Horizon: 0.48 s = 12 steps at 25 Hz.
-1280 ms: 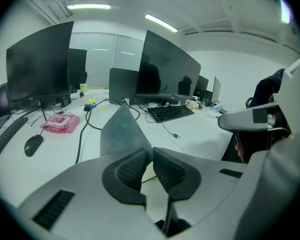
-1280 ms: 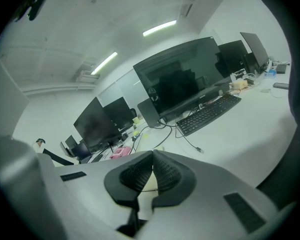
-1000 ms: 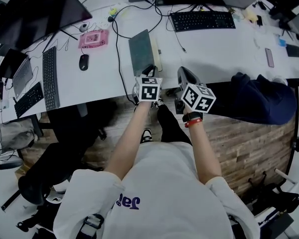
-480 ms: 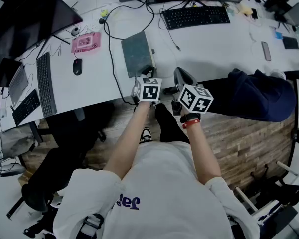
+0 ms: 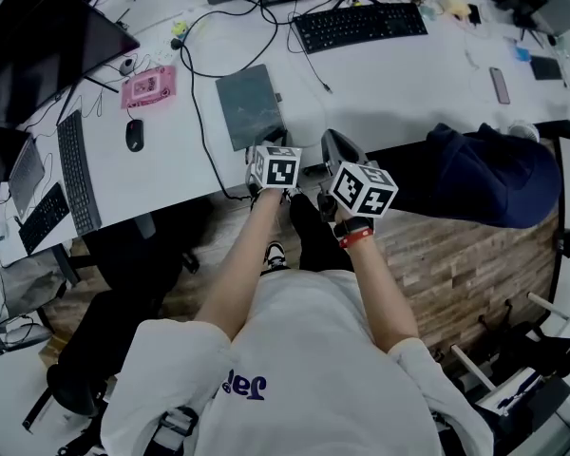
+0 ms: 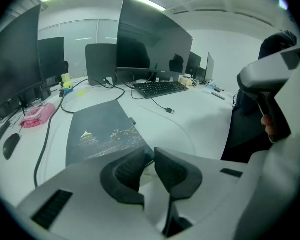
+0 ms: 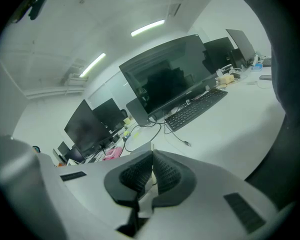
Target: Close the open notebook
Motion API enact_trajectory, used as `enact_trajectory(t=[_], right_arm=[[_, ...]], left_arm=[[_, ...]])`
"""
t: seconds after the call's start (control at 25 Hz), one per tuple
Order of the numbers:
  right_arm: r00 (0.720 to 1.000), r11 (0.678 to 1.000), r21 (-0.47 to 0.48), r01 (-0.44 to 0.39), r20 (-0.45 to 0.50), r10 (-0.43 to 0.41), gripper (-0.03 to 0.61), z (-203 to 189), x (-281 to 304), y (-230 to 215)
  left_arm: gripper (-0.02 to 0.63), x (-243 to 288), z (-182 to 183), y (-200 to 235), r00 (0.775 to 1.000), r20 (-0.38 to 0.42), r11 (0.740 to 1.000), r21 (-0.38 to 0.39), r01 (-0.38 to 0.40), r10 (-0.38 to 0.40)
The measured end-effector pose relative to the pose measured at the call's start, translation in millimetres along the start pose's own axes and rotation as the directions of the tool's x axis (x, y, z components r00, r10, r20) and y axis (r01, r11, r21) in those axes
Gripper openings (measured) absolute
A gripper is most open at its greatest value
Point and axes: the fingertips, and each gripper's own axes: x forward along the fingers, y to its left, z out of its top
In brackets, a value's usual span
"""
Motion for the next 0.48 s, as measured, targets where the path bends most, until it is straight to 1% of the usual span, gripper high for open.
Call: enact_trajectory(t=[0.12, 0.32, 0.4, 0.48], right_arm=[[1.000, 1.000, 0.007, 0.005, -0.003, -0.005, 0.000, -1.7, 0.3, -1.8], [1.000, 1.000, 0.018, 0.014, -0.008, -0.013, 0.000, -4.2, -0.5, -6.9], [1.000, 1.000, 0.019, 0.015, -0.008, -0.015, 0.000, -4.7, -1.0, -7.2], [1.000, 1.000, 0.020, 0.015, -0.005, -0.015, 0.001, -3.9, -1.9, -7.5]], left_arm=[[0.072, 8.4, -4.8, 0.3, 1.000, -0.015, 1.000, 0.016, -0.007, 0.007], [0.072, 10.3, -4.5, -2.1, 1.000, -0.011, 0.999, 0.037, -0.007, 0.007], [0.074, 10.1, -5.5, -2.9, 1.000, -0.011, 0.999, 0.053, 0.010, -0.010], [0.074, 9.2, -5.5, -4.4, 0.999, -0.009, 0.998, 0.046, 0.049, -0.049]])
